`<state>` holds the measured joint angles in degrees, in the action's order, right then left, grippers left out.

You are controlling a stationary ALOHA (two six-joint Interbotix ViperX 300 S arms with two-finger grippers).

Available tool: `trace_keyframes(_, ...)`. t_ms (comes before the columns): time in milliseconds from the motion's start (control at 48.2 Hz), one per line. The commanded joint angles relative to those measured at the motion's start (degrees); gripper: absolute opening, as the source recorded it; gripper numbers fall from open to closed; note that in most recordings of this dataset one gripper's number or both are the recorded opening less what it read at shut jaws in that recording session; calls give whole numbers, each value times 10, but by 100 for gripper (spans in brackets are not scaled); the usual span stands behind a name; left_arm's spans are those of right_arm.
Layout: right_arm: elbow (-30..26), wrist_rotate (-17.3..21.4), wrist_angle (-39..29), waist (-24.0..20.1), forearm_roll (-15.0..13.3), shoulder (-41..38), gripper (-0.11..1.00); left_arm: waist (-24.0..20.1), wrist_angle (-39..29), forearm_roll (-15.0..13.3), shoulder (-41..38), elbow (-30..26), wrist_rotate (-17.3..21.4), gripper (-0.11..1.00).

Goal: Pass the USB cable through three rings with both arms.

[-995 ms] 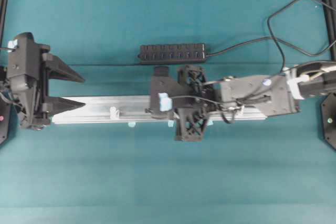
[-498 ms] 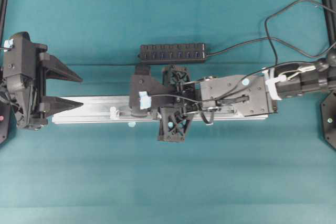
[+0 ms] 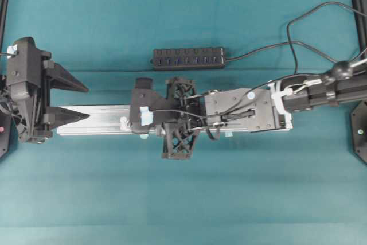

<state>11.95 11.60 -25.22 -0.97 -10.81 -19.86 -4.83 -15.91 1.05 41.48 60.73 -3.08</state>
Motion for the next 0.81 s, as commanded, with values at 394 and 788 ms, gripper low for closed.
trace_keyframes(394, -18, 8, 31, 5, 1, -6, -6, 1, 6, 1, 1, 0, 0, 69)
trace_keyframes(788, -32, 7, 30, 11, 1, -20, -6, 1, 14, 1, 1, 1, 1, 69)
